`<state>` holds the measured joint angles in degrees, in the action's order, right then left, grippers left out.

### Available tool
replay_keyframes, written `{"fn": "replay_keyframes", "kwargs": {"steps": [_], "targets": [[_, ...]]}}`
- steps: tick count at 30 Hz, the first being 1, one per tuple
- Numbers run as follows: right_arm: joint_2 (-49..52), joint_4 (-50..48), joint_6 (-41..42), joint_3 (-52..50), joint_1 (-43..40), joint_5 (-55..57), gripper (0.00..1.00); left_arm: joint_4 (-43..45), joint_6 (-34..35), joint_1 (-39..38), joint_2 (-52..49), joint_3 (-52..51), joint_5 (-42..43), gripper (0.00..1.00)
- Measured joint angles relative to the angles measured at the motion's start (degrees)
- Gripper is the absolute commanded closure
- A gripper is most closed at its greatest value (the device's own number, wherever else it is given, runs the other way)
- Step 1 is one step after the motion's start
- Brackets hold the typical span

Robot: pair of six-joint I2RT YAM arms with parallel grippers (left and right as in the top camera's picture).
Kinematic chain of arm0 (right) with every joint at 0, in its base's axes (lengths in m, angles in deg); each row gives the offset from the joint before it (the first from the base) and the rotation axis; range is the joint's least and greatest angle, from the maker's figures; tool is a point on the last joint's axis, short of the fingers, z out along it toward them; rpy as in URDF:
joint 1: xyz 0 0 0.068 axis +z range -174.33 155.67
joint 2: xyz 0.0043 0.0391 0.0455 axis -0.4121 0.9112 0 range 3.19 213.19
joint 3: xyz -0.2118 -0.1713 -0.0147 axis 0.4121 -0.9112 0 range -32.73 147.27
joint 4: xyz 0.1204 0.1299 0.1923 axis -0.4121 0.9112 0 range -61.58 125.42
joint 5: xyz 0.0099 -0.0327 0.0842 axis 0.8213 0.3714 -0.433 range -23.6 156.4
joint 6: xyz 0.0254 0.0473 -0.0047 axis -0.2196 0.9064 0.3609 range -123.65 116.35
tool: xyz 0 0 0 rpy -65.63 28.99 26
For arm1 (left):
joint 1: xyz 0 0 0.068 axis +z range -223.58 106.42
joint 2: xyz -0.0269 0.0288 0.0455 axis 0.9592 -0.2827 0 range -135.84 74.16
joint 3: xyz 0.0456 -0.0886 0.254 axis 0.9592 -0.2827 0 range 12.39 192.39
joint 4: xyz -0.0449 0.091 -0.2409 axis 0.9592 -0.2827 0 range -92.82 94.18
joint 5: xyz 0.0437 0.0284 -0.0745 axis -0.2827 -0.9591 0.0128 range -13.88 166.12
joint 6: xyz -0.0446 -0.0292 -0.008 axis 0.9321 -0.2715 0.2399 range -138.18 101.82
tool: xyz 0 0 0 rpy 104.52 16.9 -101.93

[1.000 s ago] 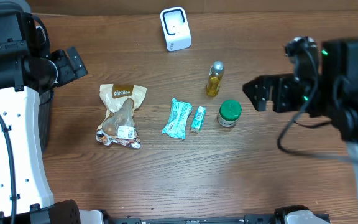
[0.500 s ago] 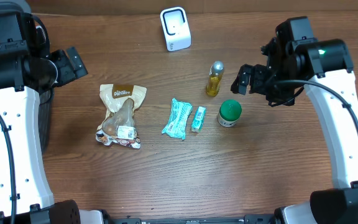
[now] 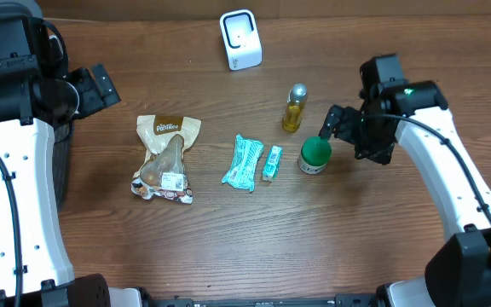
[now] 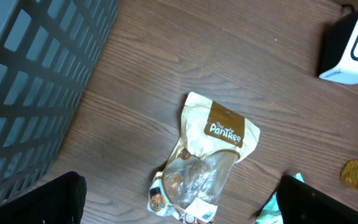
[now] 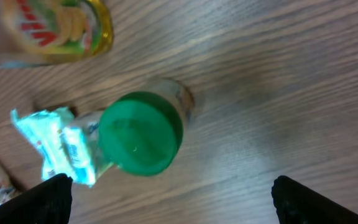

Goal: Scan the item barcode
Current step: 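Swing the right gripper up and over toward the oil bottle, then lower the right gripper onto the oil bottle and grasp it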

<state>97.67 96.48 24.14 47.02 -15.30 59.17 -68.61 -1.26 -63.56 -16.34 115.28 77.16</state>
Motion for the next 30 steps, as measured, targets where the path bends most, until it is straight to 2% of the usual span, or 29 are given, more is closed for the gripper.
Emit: {"fn": "replay_keyframes", "kwargs": {"steps": [4, 10, 16, 19, 25, 30], "targets": [[0.2, -3.5, 0.5, -3.7, 0.1, 0.2, 0.00, 0.0, 0.0, 0.0, 0.0, 0.0, 0.0, 0.01], [0.2, -6.7, 0.7, -3.1, 3.5, 2.2, 0.00, 0.0, 0.0, 0.0, 0.0, 0.0, 0.0, 0.00], [0.6, -0.8, 0.4, 13.1, 5.3, 2.6, 0.00, 0.0, 0.0, 0.0, 0.0, 0.0, 0.0, 0.00], [0.4, -4.1, -1.2, 19.6, 7.5, 3.7, 0.00, 0.0, 0.0, 0.0, 0.0, 0.0, 0.0, 0.00], [1.8, -9.4, -4.5, 19.8, 13.5, 8.3, 0.00, 0.0, 0.0, 0.0, 0.0, 0.0, 0.0, 0.00], [9.5, -11.2, -5.5, 19.8, 14.7, 12.8, 0.00, 0.0, 0.0, 0.0, 0.0, 0.0, 0.0, 0.00]]}}
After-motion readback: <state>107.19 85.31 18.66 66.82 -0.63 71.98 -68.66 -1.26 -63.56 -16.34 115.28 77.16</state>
